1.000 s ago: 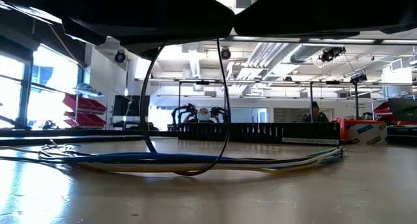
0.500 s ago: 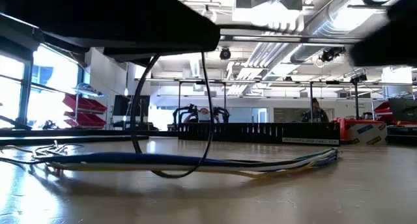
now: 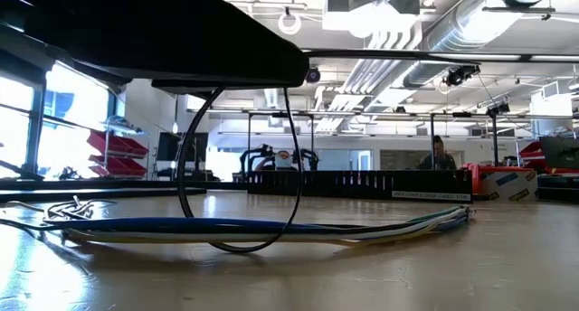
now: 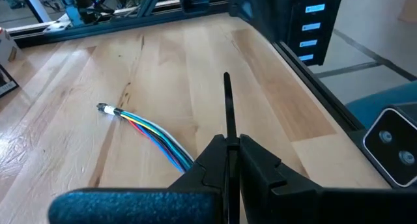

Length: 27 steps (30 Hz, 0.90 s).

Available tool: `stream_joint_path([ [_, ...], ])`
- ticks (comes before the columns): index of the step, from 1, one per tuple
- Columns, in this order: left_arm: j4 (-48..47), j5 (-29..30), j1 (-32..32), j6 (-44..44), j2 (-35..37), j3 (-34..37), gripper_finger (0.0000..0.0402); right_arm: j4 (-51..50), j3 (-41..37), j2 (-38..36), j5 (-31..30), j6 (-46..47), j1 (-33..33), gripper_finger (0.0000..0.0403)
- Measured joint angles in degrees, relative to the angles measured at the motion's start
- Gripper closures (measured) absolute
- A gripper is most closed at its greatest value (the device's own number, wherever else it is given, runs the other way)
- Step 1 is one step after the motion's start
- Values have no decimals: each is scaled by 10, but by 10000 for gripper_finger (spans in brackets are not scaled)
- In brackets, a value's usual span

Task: Ziptie cables
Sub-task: Wrap the black zip tie on the cables

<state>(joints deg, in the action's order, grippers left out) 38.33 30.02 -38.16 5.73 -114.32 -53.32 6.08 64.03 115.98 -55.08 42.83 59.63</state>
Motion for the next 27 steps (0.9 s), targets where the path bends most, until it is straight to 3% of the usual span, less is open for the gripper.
stream_joint_path([
  [7, 2, -8, 3, 0, 0, 0, 396, 249, 0, 30, 35, -291, -83, 313],
  [11, 3, -11, 3, 0, 0, 0, 396, 222, 0, 32, 18, -320, -118, 259],
  [14, 4, -15, 3, 0, 0, 0, 396, 195, 0, 32, 45, -290, -137, 239],
  [19, 5, -29, 2, -3, 0, 0, 396, 181, 0, 32, 69, -252, -151, 241],
  [27, 5, -29, 2, -3, 1, 0, 396, 178, 0, 36, 64, -250, -152, 305],
])
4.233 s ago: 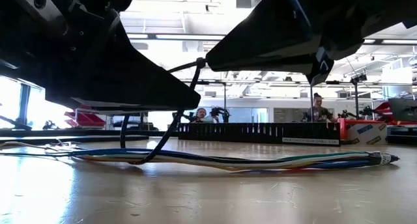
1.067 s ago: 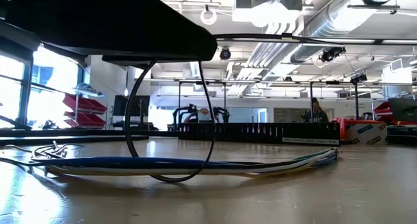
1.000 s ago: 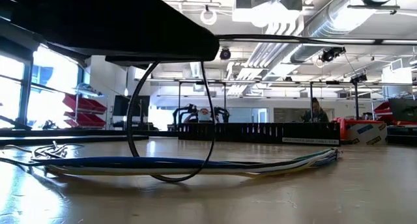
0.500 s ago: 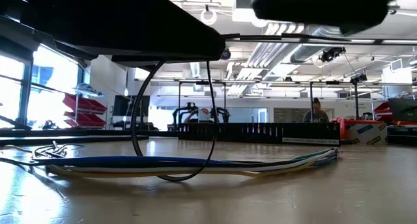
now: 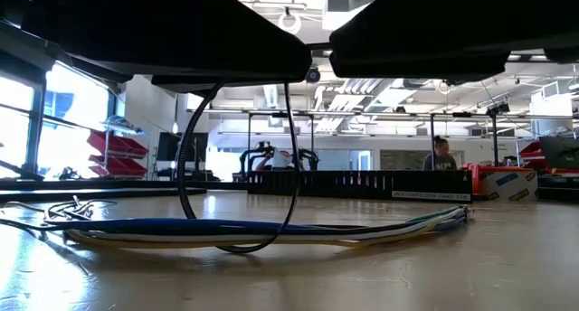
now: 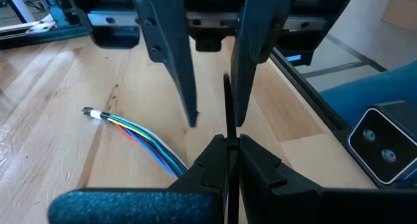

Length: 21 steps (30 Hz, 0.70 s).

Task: Ziptie cables
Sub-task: Wrap the black zip tie on the cables

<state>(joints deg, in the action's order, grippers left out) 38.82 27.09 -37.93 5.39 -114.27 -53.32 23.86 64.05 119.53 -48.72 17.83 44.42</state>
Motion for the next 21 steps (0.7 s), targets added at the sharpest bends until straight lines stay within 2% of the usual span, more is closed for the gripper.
stream_joint_path([
  [5, 0, 4, 0, 0, 0, 0, 396, 2, 0, 6, 19, -2, -6, 323],
  [17, 0, 18, 0, 10, 0, 0, 396, 17, 0, 6, 9, -13, -6, 326],
  [21, 0, 19, 0, 10, 0, 0, 396, 19, 0, 6, 8, -13, -6, 351],
])
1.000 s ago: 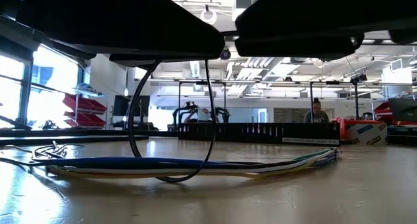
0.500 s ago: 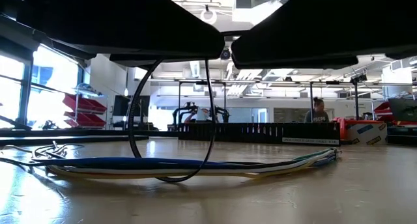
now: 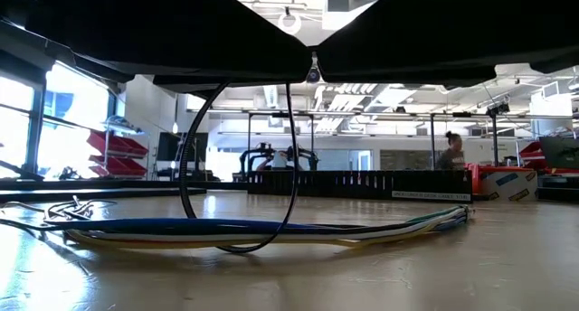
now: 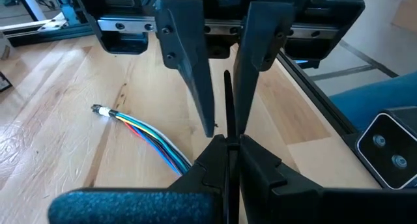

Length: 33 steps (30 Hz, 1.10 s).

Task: Ziptie cables
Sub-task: Wrap the black zip tie on the cables

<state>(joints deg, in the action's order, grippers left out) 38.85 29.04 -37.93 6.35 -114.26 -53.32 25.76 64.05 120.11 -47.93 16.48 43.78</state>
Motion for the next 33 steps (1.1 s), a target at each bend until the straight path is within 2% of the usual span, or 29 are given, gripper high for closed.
stream_joint_path([
  [3, 0, 1, 0, 0, 0, 0, 396, 3, 0, 0, 0, 0, 2, 387],
  [5, 0, 0, 0, 0, 0, 0, 396, 5, 0, 0, -1, -4, 6, 397],
  [11, -1, -1, 0, 0, 1, -1, 396, 12, 0, 0, -43, 5, 30, 401],
  [19, -18, -3, 0, 0, 1, -1, 396, 6, 0, 0, -124, 82, 97, 402],
  [27, -87, -15, 0, 26, 1, -1, 396, 1, 0, -1, -220, 135, 178, 402],
  [33, -135, -18, 0, 45, -6, -2, 396, -9, 10, -10, -275, 129, 219, 403],
])
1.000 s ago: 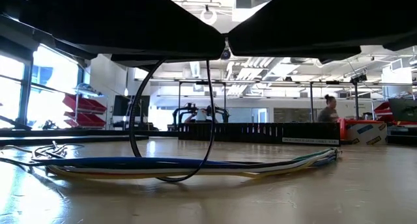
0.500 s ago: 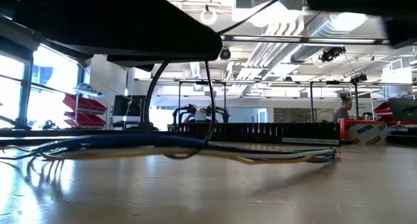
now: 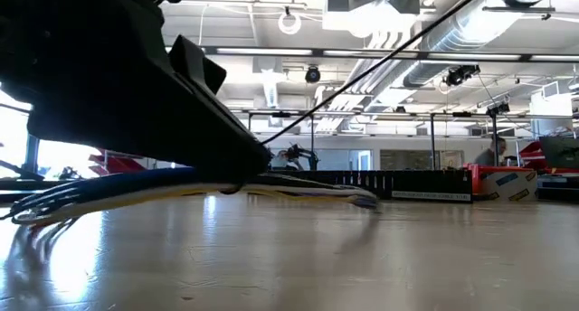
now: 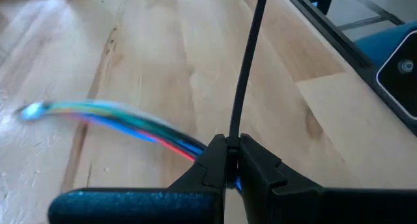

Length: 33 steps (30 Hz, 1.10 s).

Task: Ziptie cables
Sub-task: Wrap the black zip tie on the cables

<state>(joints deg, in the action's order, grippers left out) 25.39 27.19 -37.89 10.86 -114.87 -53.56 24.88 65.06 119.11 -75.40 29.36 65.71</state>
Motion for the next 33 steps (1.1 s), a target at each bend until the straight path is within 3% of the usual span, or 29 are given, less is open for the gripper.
stream_joint_path([
  [8, 17, -15, 3, 0, -26, -2, 396, -117, 58, -22, -25, -19, 22, 403],
  [13, 32, -18, 5, -19, -28, 2, 396, -240, 104, -26, 46, 56, 14, 403],
  [17, 31, -28, 7, -20, -29, 2, 396, -489, 185, -26, 121, 174, 11, 401],
  [21, 21, -19, 9, -20, -30, 5, 396, -801, 269, -30, 260, 415, 2, 379],
  [24, 18, -21, 10, -20, -29, 4, 396, -943, 294, -30, 365, 499, -9, 346],
  [25, 18, -23, 11, -18, -29, 4, 396, -970, 297, -30, 375, 504, -11, 334],
  [29, 16, -22, 11, -10, -29, 4, 396, -952, 288, -29, 312, 437, -20, 289],
  [33, 17, -22, 11, -10, -29, 3, 396, -793, 255, -28, 255, 297, -53, 256],
])
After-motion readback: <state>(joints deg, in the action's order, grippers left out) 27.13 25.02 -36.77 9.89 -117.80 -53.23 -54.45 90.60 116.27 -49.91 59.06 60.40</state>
